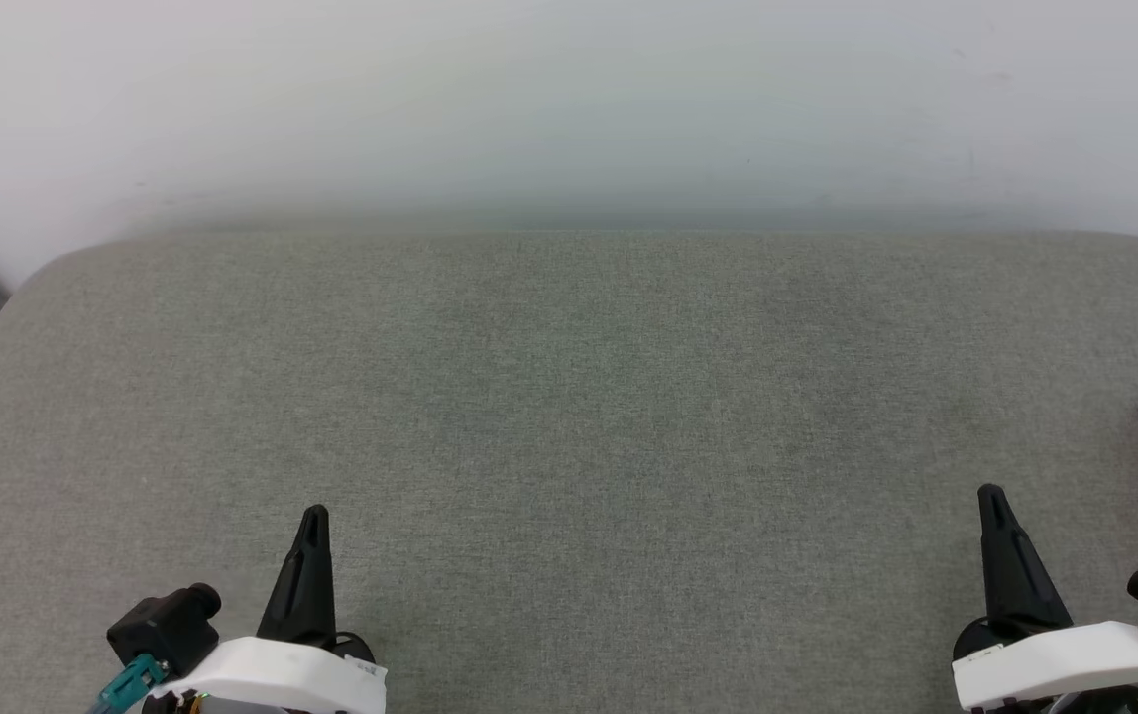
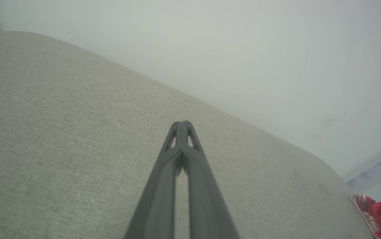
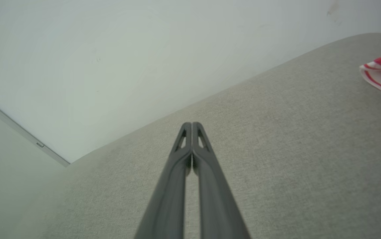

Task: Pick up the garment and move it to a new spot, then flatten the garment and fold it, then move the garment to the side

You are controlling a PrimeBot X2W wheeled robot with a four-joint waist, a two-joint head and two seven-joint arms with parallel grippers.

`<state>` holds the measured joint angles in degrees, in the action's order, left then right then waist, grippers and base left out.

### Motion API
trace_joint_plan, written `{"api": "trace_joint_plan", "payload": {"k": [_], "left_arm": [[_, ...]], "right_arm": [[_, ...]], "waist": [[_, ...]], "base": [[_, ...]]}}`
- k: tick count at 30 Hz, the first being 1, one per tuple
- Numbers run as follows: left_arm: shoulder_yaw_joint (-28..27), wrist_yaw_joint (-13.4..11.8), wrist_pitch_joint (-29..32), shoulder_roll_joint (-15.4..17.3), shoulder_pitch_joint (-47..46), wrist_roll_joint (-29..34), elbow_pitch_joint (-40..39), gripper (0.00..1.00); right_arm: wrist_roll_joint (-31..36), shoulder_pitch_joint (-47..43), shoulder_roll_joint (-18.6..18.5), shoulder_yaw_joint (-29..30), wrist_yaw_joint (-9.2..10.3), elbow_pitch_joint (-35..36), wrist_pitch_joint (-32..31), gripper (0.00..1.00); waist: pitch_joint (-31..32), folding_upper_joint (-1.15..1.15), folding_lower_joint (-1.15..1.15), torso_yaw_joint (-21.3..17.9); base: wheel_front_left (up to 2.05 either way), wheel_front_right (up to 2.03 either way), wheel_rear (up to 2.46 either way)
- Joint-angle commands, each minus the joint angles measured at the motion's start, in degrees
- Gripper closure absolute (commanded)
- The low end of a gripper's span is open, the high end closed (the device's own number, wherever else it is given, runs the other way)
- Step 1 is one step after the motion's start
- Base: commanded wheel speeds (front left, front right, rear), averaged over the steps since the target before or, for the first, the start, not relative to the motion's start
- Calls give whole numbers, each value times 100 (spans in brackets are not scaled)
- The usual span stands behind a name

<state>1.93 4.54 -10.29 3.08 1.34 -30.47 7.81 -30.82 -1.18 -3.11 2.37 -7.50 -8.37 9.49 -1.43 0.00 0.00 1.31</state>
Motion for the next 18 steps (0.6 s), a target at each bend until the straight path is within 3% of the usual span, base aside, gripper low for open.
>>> {"api": "trace_joint_plan", "payload": {"k": [1,18], "left_arm": [[-37,40,51,39,-181,-270,-45,100],[-180,100,385,61,-319,-1643,95,100]], "right_arm": [[-283,178,-51,16,-1,45,-47,100],[-1651,319,-74,58,0,-85,-359,100]], "waist": [[2,0,0,-2],[21,0,0,-22]], "base": [[0,0,0],[0,0,0]]}}
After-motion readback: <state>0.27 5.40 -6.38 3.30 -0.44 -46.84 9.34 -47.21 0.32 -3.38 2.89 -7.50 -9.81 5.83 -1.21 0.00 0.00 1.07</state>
